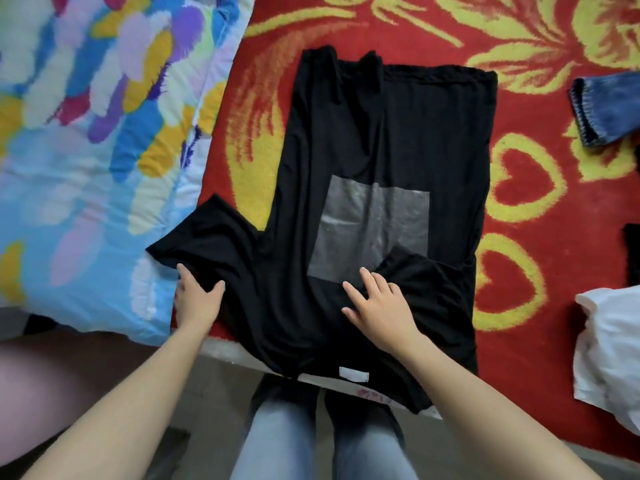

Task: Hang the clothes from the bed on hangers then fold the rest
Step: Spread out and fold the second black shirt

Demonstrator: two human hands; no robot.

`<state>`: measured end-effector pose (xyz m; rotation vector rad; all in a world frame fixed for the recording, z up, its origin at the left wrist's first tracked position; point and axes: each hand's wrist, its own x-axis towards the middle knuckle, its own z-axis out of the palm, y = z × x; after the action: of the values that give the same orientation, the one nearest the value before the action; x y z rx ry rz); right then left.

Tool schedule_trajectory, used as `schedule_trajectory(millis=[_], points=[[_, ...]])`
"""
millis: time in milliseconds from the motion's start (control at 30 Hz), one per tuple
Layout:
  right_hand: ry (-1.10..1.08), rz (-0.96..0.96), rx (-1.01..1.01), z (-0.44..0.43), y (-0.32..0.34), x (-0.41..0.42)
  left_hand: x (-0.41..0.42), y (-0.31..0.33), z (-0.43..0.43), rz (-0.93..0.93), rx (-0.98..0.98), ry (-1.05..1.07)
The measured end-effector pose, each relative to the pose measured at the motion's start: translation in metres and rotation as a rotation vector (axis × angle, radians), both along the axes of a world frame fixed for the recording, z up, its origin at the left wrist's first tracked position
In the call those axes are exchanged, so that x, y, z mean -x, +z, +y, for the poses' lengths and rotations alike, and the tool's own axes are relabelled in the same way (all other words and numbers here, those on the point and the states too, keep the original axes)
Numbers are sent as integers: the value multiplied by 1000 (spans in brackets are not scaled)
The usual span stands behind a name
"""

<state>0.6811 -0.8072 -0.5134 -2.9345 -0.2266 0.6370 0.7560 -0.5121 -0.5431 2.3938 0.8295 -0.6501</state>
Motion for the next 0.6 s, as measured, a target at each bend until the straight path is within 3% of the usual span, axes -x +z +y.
schedule_trajectory(millis=[100,267,467,600], points=[[61,-9,16,32,0,-24,-20,-11,15,-92,226,327],[78,17,-18,71,-7,-76,-43,-14,24,-208,322,600],[93,17,-55,121,-29,-147,-67,-13,29,-248,328,818],[29,207,-154,146,-37,-187,-67,-9,30,-295,353,888]])
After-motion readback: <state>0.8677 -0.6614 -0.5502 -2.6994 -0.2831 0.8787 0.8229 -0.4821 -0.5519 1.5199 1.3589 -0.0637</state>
